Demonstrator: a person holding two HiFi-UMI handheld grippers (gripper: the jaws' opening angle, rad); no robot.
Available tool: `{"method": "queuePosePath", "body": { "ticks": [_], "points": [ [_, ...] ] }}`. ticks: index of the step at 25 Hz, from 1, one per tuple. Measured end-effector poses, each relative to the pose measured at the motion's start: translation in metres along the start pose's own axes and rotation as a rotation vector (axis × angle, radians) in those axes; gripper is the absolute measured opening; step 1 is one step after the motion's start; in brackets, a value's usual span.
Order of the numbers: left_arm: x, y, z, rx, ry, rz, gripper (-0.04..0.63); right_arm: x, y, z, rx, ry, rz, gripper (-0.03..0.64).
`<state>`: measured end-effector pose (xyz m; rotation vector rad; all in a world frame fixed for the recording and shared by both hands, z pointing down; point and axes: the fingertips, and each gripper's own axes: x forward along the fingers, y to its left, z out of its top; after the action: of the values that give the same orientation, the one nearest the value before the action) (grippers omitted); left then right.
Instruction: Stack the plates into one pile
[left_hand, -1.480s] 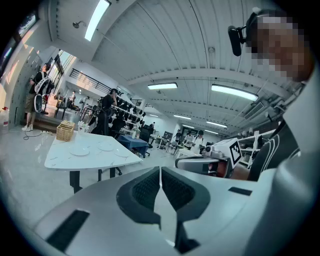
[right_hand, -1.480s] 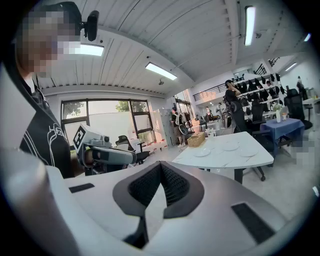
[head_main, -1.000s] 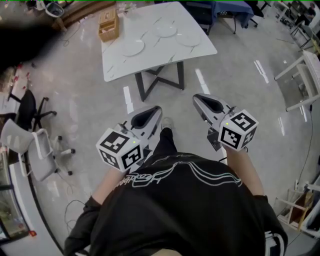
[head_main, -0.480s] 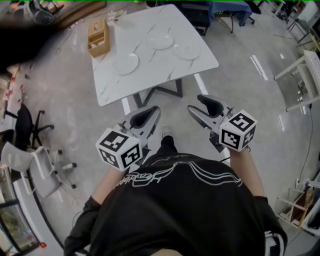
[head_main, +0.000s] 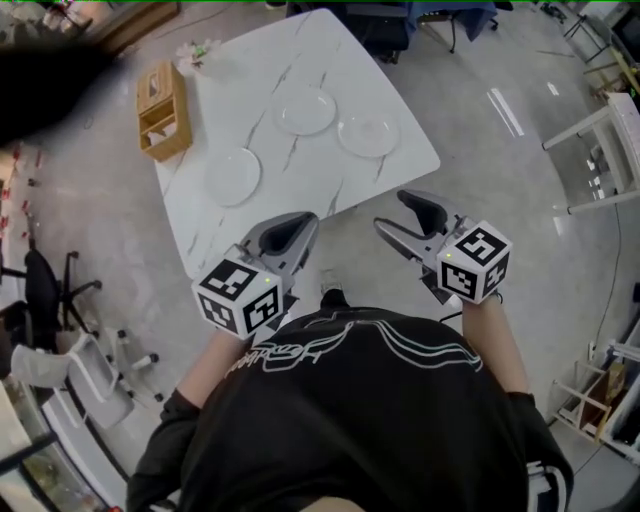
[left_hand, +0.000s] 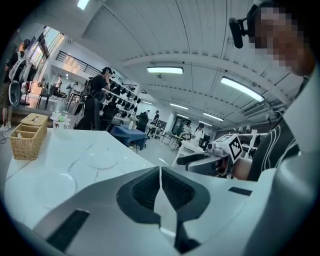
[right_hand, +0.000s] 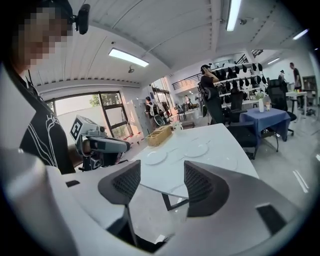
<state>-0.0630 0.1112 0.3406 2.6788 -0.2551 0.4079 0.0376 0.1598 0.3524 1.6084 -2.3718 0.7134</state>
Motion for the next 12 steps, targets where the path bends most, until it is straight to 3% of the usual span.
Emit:
{"method": "queuePosePath", "body": {
  "ticks": [12],
  "points": [
    [0.094, 0.065, 0.022, 0.057, 0.106, -0.048, 0.032, 0.043, -0.092, 0.013, 0.044, 0.015, -0.045, 0.272]
  ]
}}
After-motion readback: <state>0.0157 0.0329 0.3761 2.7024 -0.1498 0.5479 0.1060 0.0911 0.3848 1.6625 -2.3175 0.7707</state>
